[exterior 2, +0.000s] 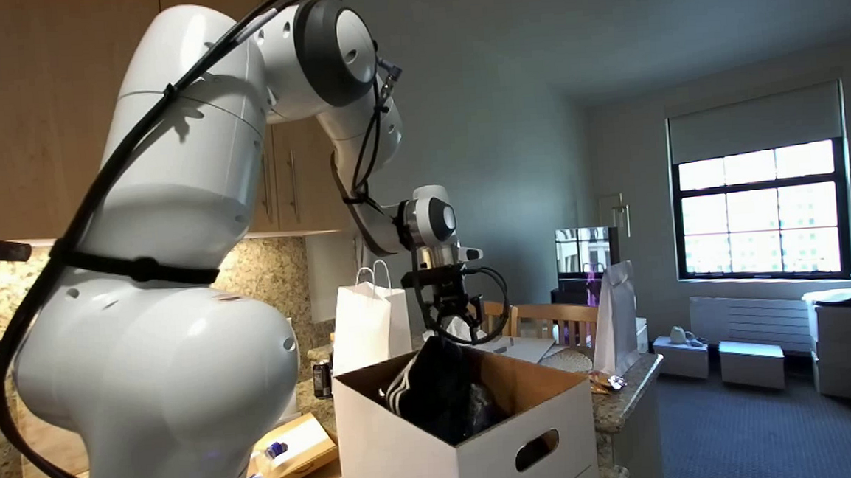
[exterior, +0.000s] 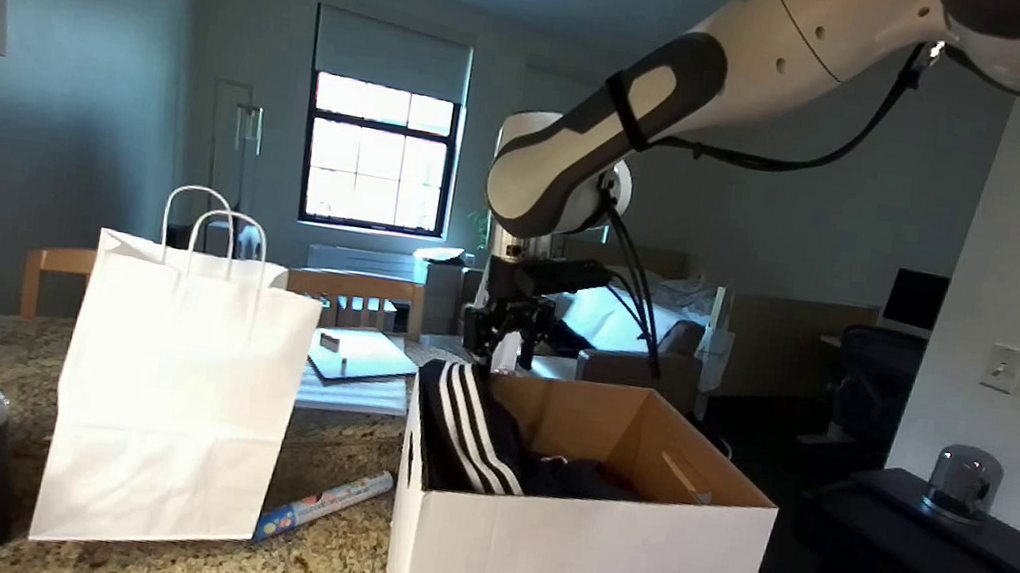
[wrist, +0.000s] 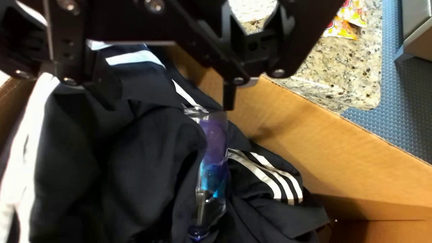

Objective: Remove three bottles from the box

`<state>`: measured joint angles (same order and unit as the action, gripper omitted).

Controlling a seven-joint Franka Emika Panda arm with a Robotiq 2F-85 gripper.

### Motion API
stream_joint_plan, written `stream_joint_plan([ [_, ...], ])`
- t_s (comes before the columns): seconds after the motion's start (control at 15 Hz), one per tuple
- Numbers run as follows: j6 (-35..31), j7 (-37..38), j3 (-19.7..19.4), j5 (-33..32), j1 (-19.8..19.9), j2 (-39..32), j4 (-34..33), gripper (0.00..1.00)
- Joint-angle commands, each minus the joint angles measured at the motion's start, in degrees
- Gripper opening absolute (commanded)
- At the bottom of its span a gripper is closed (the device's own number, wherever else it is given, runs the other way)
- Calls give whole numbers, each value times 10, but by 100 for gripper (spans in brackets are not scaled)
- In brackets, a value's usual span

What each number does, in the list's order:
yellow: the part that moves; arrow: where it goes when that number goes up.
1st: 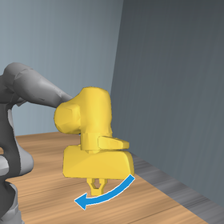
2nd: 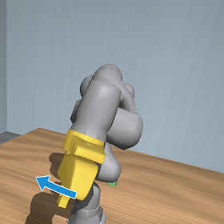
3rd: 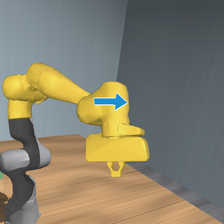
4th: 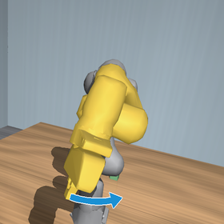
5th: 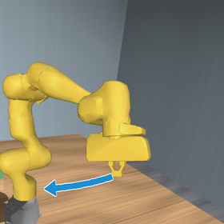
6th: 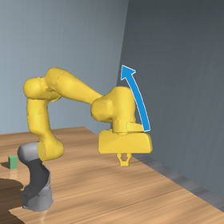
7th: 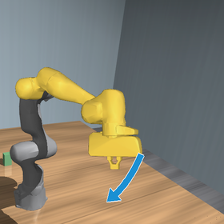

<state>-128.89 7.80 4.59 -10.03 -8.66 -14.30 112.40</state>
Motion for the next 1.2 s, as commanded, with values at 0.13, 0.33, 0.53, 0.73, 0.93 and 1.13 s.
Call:
stream_joint_plan([
  [0.13, 27, -29, 3, 26, 10, -11, -12, 33],
  [0.33, 65, -16, -7, 15, 12, -18, -8, 75],
  [0.53, 90, -12, -23, 20, 23, -20, -14, 94],
  [0.73, 107, -3, -39, 21, 36, -37, -32, 100],
  [0.93, 116, 13, -47, 6, 36, -76, -48, 100],
  [1.13, 129, 10, -47, 15, 35, -122, -66, 100],
])
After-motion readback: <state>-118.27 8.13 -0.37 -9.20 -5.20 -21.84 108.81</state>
